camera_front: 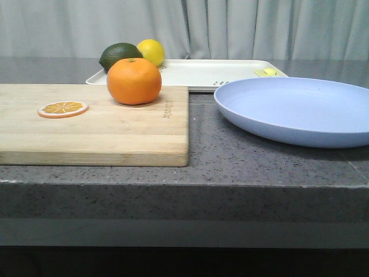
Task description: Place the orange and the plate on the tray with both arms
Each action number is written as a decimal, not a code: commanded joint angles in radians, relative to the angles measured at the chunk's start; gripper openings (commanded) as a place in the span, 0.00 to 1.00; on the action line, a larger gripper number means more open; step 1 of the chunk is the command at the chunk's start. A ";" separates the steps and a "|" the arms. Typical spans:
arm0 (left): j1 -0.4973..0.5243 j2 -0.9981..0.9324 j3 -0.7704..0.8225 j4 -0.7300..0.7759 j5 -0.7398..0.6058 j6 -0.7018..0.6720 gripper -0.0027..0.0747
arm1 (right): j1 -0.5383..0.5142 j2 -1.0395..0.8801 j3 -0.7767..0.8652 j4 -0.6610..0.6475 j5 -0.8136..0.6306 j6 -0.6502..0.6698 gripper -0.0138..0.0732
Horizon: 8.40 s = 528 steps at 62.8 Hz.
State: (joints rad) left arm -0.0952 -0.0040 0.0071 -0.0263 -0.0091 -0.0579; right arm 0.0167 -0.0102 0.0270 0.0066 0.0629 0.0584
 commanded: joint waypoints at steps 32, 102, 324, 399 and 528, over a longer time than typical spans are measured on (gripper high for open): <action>0.003 -0.018 0.026 -0.006 -0.083 -0.002 0.01 | -0.001 -0.019 -0.025 0.004 -0.087 -0.007 0.02; 0.003 0.363 -0.699 -0.010 0.469 -0.002 0.01 | -0.001 0.397 -0.758 -0.007 0.464 -0.007 0.02; -0.528 1.737 -1.523 0.026 0.668 0.039 0.54 | -0.001 0.710 -0.769 -0.018 0.558 -0.058 0.79; -0.825 2.124 -2.072 0.044 0.747 0.027 0.86 | -0.001 0.710 -0.769 -0.018 0.557 -0.058 0.79; -0.505 0.624 -0.842 0.132 0.723 -0.052 0.83 | -0.023 1.050 -0.893 -0.007 0.735 0.124 0.79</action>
State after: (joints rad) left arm -0.6029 0.6204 -0.8069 0.1044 0.7946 -0.1033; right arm 0.0144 0.9684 -0.7749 0.0000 0.7934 0.1667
